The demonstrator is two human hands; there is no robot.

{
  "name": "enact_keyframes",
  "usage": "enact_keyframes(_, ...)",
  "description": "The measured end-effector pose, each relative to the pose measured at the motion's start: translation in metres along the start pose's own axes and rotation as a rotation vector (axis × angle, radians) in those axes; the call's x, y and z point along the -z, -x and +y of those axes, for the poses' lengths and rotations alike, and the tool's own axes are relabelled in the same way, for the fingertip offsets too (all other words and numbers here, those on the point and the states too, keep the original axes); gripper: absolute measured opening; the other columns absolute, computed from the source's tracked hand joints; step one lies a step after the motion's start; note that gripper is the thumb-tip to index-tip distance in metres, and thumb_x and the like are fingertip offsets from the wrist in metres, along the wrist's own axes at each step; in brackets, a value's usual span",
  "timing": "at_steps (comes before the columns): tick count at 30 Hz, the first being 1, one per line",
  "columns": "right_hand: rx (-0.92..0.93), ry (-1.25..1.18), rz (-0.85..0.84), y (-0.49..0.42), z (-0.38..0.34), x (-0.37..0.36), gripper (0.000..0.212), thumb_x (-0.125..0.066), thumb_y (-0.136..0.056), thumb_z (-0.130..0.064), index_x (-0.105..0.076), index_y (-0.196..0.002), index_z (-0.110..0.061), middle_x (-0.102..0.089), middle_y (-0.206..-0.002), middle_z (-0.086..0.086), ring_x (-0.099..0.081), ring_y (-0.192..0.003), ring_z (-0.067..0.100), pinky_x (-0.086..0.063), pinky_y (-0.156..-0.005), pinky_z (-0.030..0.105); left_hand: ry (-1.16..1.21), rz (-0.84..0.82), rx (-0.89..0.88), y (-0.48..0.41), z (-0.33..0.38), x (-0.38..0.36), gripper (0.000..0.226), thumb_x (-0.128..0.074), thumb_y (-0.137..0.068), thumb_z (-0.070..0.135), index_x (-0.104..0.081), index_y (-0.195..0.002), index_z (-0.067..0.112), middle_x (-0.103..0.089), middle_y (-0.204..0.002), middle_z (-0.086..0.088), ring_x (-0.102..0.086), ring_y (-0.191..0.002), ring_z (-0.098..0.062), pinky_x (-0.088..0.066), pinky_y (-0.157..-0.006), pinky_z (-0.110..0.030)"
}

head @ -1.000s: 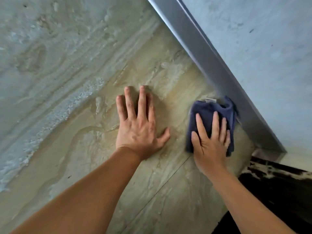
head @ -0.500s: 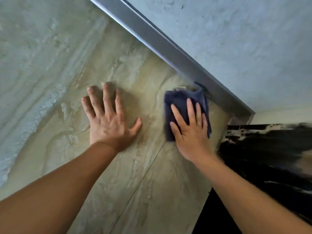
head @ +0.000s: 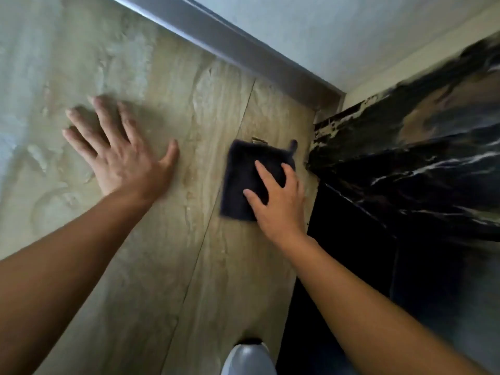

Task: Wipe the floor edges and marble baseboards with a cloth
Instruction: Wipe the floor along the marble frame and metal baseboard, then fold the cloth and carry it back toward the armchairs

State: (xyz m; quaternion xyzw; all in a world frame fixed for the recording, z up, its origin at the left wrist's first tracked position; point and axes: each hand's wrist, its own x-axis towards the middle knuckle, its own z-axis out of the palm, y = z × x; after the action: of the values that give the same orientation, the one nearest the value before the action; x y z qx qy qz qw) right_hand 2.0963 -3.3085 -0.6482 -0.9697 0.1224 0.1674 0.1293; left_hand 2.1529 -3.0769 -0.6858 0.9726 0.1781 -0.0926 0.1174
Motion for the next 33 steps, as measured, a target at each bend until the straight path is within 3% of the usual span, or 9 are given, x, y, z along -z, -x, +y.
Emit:
enact_keyframes(6,-0.150,-0.221,-0.176,0.068,-0.031,-0.015,0.066,-0.069,-0.085,-0.018,-0.046,-0.144,-0.035,-0.027,-0.153,0.009,-0.035,-0.130,0.031,-0.033,-0.102,0.025,0.547,-0.352,-0.105,0.133,0.018,0.013,0.064,-0.063,-0.084,0.032,-0.043,-0.142,0.012,-0.034,-0.150,-0.012,-0.046,-0.131,-0.034,-0.039,-0.109,-0.045)
enact_keyframes(12,-0.138,-0.275,-0.558,0.183,-0.094,0.002,0.057,-0.064,-0.073,-0.002,-0.067,-0.126,-0.023,-0.067,-0.128,0.005,-0.061,-0.119,0.021,-0.046,-0.100,0.024,0.932,-0.804,0.615,0.240,-0.065,0.069,0.073,-0.062,-0.059,0.019,-0.050,-0.130,0.011,-0.063,-0.114,-0.016,-0.066,-0.101,-0.032,-0.057,-0.089,-0.046)
enact_keyframes(15,-0.092,-0.481,-0.611,0.259,-0.153,0.057,0.062,-0.058,-0.059,-0.006,-0.072,-0.117,-0.020,-0.072,-0.114,0.003,-0.067,-0.104,0.017,-0.055,-0.092,0.030,0.991,-0.824,0.721,0.264,-0.113,0.154,0.027,-0.068,-0.057,0.011,-0.062,-0.084,0.013,-0.060,-0.077,-0.013,-0.059,-0.065,-0.025,-0.048,-0.056,-0.033)
enact_keyframes(18,-0.071,-0.527,-0.629,0.328,-0.210,0.131,0.063,-0.056,-0.061,0.004,-0.070,-0.118,-0.018,-0.068,-0.105,-0.004,-0.064,-0.098,0.008,-0.046,-0.082,0.009,0.985,-0.863,0.707,0.295,-0.161,0.261,0.017,-0.081,-0.070,0.014,-0.064,-0.075,0.014,-0.061,-0.074,-0.006,-0.054,-0.063,-0.016,-0.042,-0.053,-0.026)
enact_keyframes(23,0.079,-0.605,-0.494,0.408,-0.403,0.324,0.066,-0.062,-0.071,0.002,-0.064,-0.114,-0.048,-0.070,-0.107,-0.019,-0.065,-0.094,0.000,-0.050,-0.083,0.015,1.185,-0.578,0.605,0.270,-0.254,0.541,0.031,-0.083,-0.072,0.011,-0.070,-0.094,-0.005,-0.066,-0.082,-0.014,-0.058,-0.078,-0.020,-0.047,-0.069,-0.034)
enact_keyframes(26,0.247,-0.709,-0.411,0.448,-0.539,0.429,0.062,-0.062,-0.073,0.005,-0.066,-0.112,-0.044,-0.072,-0.110,-0.011,-0.066,-0.097,0.004,-0.052,-0.081,0.018,1.225,-0.342,0.487,0.248,-0.307,0.714,0.028,-0.080,-0.076,0.014,-0.066,-0.091,-0.004,-0.063,-0.079,-0.013,-0.056,-0.073,-0.021,-0.046,-0.065,-0.034)
enact_keyframes(28,0.324,-0.831,-0.447,0.485,-0.639,0.497,0.058,-0.064,-0.074,0.006,-0.069,-0.106,-0.042,-0.073,-0.109,-0.005,-0.068,-0.103,0.011,-0.056,-0.085,0.027,1.242,-0.145,0.446,0.244,-0.357,0.835,0.017,-0.081,-0.076,0.015,-0.067,-0.084,0.010,-0.068,-0.078,-0.011,-0.065,-0.071,-0.026,-0.056,-0.066,-0.033)
enact_keyframes(30,0.290,-1.009,-0.538,0.513,-0.723,0.545,0.052,-0.071,-0.075,0.000,-0.069,-0.107,-0.041,-0.076,-0.102,-0.006,-0.071,-0.101,0.017,-0.059,-0.087,0.039,1.360,0.047,0.438,0.245,-0.401,0.927,0.017,-0.080,-0.073,0.014,-0.068,-0.085,0.016,-0.072,-0.088,-0.017,-0.070,-0.082,-0.034,-0.060,-0.080,-0.053)
enact_keyframes(33,0.234,-1.124,-0.747,0.550,-0.836,0.592,0.048,-0.073,-0.083,-0.008,-0.062,-0.126,-0.027,-0.074,-0.103,-0.001,-0.071,-0.096,0.019,-0.059,-0.080,0.035,1.505,0.247,0.453,0.254,-0.469,1.037,0.028,-0.075,-0.084,0.007,-0.068,-0.111,0.005,-0.071,-0.111,-0.023,-0.071,-0.098,-0.038,-0.060,-0.083,-0.054)
